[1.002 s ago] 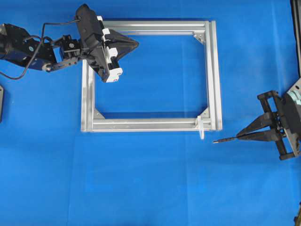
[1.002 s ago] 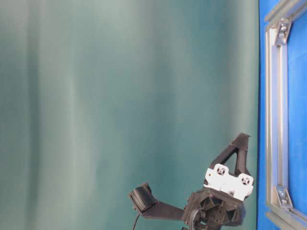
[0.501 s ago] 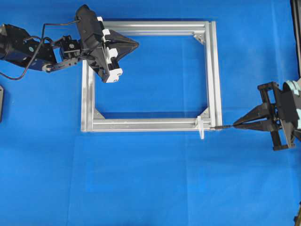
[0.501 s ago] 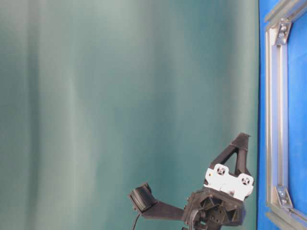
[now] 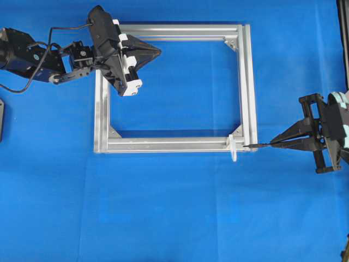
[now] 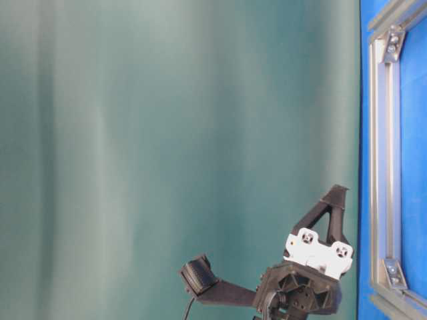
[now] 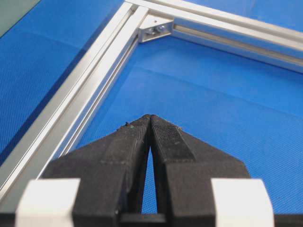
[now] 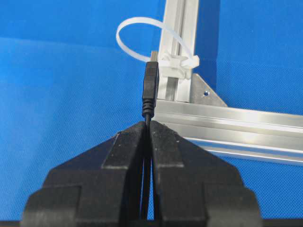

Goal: Insert the wire through the string loop located on the right side.
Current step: 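Push the USB plug through the white loop with the right gripper, then move the left gripper to the plug emerging from the loop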

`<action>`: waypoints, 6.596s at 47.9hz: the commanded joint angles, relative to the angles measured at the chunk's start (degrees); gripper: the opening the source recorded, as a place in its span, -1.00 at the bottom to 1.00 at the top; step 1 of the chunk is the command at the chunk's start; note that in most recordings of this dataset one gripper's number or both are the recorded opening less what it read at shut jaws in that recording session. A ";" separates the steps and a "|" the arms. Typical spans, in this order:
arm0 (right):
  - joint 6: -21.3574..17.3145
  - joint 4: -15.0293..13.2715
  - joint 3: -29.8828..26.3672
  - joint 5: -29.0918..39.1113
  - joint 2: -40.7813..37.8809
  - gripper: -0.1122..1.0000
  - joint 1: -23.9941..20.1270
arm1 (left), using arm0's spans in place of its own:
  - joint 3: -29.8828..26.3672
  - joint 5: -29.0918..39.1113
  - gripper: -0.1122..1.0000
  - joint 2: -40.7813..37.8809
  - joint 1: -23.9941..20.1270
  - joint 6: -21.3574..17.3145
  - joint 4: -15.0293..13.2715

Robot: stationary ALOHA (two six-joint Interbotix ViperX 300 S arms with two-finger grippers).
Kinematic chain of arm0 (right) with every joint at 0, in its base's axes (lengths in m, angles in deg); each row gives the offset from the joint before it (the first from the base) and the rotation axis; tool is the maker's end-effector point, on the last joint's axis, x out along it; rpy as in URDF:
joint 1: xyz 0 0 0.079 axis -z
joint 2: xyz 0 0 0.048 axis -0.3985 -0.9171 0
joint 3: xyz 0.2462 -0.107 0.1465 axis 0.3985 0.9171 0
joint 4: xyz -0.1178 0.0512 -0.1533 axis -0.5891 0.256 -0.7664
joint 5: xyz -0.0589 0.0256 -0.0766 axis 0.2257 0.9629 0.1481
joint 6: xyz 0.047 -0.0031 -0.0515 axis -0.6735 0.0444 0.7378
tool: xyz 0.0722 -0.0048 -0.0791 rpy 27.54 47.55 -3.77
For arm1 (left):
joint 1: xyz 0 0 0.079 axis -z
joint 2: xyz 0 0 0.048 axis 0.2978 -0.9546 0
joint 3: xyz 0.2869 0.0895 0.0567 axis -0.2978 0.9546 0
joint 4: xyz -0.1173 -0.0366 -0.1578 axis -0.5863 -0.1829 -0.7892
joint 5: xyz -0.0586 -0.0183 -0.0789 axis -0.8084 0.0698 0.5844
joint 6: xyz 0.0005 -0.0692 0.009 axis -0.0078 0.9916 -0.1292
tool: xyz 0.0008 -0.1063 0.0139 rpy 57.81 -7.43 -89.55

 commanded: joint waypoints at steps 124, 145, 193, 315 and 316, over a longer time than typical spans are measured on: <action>-0.26 0.09 -5.01 -15.47 -16.44 -0.87 0.09 | -0.97 -1.58 -0.80 1.85 0.70 0.18 0.09; 0.09 0.09 -11.25 -19.34 -27.42 -0.87 0.53 | -1.05 -1.58 -0.80 1.85 0.79 0.18 0.18; 0.09 0.09 -11.43 -19.42 -27.51 -0.87 0.53 | -1.49 -3.69 -0.80 1.58 22.06 6.59 0.09; 0.18 0.09 -11.69 -19.51 -27.77 -0.87 0.53 | -27.69 12.39 0.75 -17.40 23.03 5.80 0.09; 0.18 0.09 -11.69 -19.51 -27.77 -0.87 0.53 | -27.69 12.39 0.75 -17.40 23.03 5.80 0.09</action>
